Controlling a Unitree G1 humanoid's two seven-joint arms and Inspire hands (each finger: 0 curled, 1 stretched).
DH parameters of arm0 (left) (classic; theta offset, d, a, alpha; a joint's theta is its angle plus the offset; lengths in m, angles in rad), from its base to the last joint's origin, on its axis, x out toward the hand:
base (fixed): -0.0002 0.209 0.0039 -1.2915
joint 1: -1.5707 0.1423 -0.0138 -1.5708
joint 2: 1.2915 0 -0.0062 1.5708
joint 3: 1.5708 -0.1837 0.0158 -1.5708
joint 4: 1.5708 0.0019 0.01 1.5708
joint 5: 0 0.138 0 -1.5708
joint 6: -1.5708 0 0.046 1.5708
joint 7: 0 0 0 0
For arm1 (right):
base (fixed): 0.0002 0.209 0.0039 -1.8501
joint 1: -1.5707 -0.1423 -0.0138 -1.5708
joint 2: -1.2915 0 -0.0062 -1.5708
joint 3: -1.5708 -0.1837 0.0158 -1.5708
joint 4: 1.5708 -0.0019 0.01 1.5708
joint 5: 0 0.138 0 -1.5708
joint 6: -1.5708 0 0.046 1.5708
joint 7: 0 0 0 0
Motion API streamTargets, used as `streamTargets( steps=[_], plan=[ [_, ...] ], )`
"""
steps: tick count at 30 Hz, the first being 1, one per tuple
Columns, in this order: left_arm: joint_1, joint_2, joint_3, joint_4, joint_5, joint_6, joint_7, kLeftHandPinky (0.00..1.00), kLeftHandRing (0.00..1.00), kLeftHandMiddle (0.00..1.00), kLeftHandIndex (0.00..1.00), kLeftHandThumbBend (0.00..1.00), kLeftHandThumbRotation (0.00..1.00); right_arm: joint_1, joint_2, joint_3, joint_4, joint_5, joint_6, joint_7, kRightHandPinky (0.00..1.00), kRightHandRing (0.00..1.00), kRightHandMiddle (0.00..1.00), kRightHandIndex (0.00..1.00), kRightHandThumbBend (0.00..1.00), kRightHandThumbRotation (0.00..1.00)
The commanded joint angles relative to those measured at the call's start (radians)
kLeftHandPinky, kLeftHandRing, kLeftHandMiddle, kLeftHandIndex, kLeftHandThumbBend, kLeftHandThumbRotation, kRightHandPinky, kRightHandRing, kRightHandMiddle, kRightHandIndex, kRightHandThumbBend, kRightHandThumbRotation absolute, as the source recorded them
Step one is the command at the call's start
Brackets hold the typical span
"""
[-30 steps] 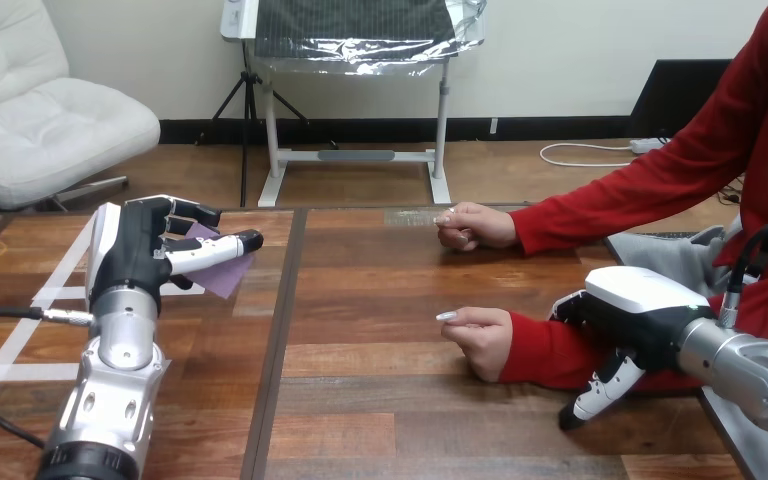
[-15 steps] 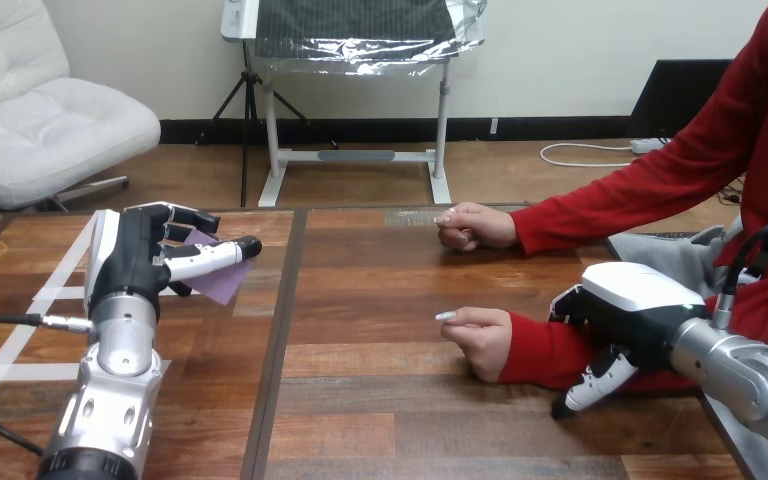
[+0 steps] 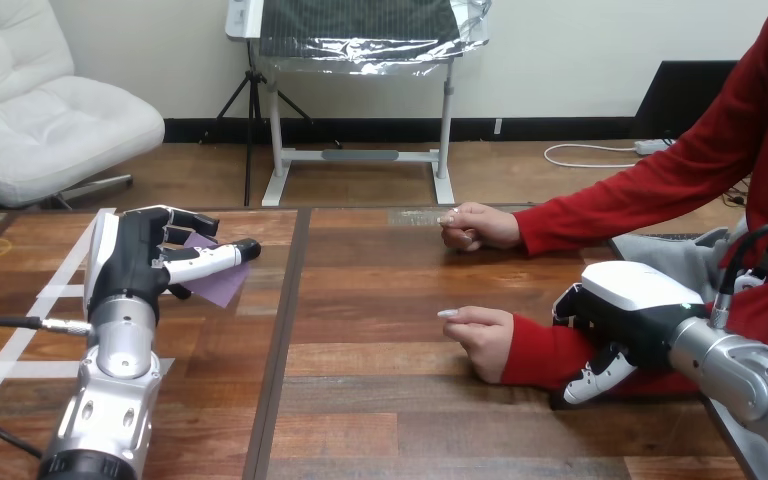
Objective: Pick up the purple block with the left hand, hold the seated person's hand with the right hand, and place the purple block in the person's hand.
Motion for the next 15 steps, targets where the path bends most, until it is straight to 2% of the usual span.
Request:
streamTargets(
  steps=[1, 15],
  plan=[
    [-0.037, 0.009, 0.016, -0.086, 0.006, -0.008, 0.004, 0.44, 0.45, 0.48, 0.47, 0.68, 0.00, -0.065, 0.011, 0.021, 0.027, -0.018, -0.013, -0.033, 0.20, 0.27, 0.36, 0.41, 0.77, 0.25],
    [-0.035, 0.009, 0.014, -0.091, 0.010, -0.001, 0.003, 0.46, 0.46, 0.49, 0.48, 0.68, 0.00, -0.085, 0.017, 0.034, 0.079, -0.026, -0.032, -0.069, 0.17, 0.24, 0.32, 0.36, 0.71, 0.30]
  ],
)
